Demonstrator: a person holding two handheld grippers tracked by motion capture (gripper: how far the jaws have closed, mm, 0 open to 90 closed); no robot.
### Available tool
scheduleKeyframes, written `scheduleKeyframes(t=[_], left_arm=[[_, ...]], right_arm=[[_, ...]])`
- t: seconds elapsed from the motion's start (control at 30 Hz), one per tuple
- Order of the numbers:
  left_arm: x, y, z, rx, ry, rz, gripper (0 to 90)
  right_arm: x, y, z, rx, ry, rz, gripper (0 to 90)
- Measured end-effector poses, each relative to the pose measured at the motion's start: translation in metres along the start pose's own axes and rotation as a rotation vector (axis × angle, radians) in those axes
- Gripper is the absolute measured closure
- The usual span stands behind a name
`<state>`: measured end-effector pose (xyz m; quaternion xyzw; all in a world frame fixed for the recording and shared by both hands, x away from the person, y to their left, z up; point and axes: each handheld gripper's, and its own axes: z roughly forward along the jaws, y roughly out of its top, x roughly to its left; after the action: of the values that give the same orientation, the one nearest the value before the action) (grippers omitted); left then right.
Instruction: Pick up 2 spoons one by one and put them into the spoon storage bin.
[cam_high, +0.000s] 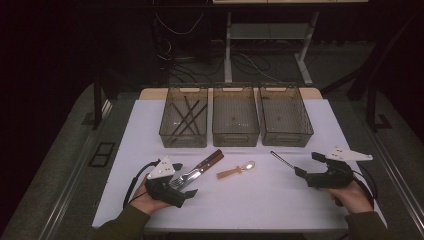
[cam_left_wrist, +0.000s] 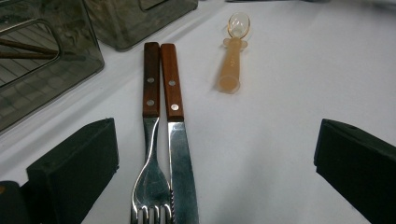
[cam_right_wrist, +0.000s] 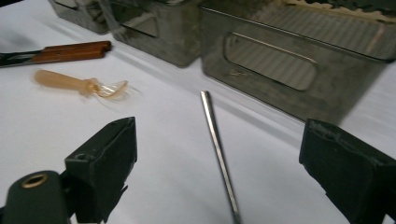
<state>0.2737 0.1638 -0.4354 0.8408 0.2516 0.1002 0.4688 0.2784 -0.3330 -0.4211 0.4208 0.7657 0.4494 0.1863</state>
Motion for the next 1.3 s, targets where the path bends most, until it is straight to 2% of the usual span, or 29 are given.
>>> scheduleKeyframes(t=[0.2, 0.43, 0.63, 0.73, 0.83, 0.9, 0.93, 1.1, 1.3], left_arm=[[0.002, -0.001, 0.000, 0.010, -0.004, 0.006, 0.0], [0.006, -0.002, -0.003, 0.011, 0.014, 0.004, 0.0], [0.005, -0.003, -0.001, 0.014, 0.011, 0.008, 0.0], [0.005, -0.003, -0.002, 0.012, 0.013, 0.005, 0.0], [0.005, -0.003, -0.002, 0.014, 0.014, 0.006, 0.0], [0.005, -0.003, -0.002, 0.014, 0.014, 0.005, 0.0], [0.005, -0.003, -0.002, 0.013, 0.014, 0.004, 0.0], [0.005, -0.003, -0.001, 0.018, 0.013, 0.007, 0.0], [0.005, -0.003, -0.001, 0.019, 0.014, 0.002, 0.0]], right_arm=[[-0.014, -0.003, -0.006, 0.003, -0.015, 0.017, 11.6], [-0.025, -0.008, -0.007, 0.071, -0.027, 0.045, 11.6], [-0.034, -0.009, -0.007, 0.123, -0.028, 0.072, 12.0], [-0.036, -0.011, -0.007, 0.139, -0.036, 0.090, 15.6], [-0.039, -0.012, -0.010, 0.147, -0.023, 0.099, 26.3], [-0.039, -0.013, -0.012, 0.166, -0.001, 0.112, 36.5], [-0.039, -0.015, -0.013, 0.177, 0.004, 0.111, 38.8], [-0.039, -0.020, -0.016, 0.221, 0.005, 0.112, 41.7], [-0.039, -0.027, -0.020, 0.239, 0.013, 0.108, 45.7]])
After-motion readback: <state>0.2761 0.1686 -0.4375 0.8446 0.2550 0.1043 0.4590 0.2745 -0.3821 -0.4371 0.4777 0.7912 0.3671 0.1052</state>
